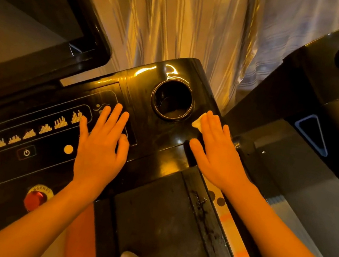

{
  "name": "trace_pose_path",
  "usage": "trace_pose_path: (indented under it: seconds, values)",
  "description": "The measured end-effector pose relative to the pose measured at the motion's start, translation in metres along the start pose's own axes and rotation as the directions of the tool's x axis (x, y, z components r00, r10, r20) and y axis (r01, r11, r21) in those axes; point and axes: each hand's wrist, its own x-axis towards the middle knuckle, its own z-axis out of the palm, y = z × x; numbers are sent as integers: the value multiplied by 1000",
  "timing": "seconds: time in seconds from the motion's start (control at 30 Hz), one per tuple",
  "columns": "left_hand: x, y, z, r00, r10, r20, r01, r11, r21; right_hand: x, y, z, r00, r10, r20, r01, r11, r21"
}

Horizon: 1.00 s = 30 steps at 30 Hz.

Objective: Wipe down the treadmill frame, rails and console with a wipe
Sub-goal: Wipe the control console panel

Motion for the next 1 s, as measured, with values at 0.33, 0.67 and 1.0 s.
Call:
trace_pose_path:
  seconds: [0.33, 0.67, 1.0]
  values:
    - [1, 2, 0, 1000, -13, -4, 13, 1000, 0, 2, 0, -3, 1000, -5, 1, 5, 997, 76]
    - [1, 3, 1, 1000, -7, -10, 7, 1000, -2, 42, -10, -4, 1000, 21, 3, -21, 994, 111]
    - [-1, 3, 0, 1000, -15, -4, 15, 1000, 7, 59, -9, -15, 999, 9, 43, -15, 992, 126]
